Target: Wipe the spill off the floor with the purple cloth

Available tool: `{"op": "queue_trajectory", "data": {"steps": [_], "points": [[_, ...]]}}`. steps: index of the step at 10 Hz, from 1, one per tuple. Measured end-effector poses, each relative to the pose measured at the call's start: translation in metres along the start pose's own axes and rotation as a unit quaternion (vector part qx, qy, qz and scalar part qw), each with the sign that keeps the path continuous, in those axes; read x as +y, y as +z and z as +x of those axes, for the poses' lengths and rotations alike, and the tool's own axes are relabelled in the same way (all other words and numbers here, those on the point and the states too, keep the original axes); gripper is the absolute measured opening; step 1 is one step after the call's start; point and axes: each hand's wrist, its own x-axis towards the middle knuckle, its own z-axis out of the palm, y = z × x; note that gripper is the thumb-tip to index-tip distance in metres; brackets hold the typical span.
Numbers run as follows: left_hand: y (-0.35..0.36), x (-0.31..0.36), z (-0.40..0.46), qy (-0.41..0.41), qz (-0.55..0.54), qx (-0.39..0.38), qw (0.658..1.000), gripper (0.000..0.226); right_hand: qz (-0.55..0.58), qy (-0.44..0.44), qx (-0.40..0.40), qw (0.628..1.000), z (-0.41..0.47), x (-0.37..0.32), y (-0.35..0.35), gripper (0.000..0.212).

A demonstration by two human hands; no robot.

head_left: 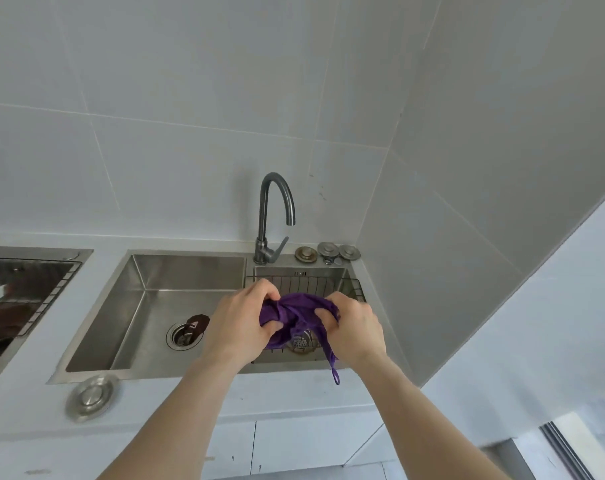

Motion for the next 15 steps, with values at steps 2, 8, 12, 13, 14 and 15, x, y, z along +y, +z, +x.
{"op": "queue_trajectory", "data": {"steps": [2, 8, 12, 13, 14, 15], "points": [[0.040, -0.035, 0.066, -0.021, 0.031, -0.030, 0.999, 0.049, 0.024, 0.008, -0.032, 0.999, 0.077, 0.030, 0.041, 0.014], [0.199, -0.125, 0.188, -0.101, 0.158, -0.263, 0.946, 0.066, -0.089, 0.005, -0.226, 0.970, 0.229, 0.150, 0.179, 0.031], [0.230, -0.152, 0.165, -0.118, 0.170, -0.362, 0.909, 0.082, -0.136, -0.066, -0.374, 0.915, 0.209, 0.167, 0.224, 0.067], [0.220, -0.148, 0.170, -0.101, 0.173, -0.330, 0.923, 0.072, -0.133, -0.058, -0.355, 0.924, 0.212, 0.162, 0.216, 0.066], [0.203, -0.143, 0.168, -0.091, 0.178, -0.293, 0.935, 0.068, -0.118, -0.013, -0.340, 0.933, 0.211, 0.157, 0.202, 0.067], [0.179, -0.132, 0.162, -0.085, 0.177, -0.279, 0.940, 0.069, -0.129, 0.002, -0.331, 0.935, 0.203, 0.146, 0.180, 0.069]]}}
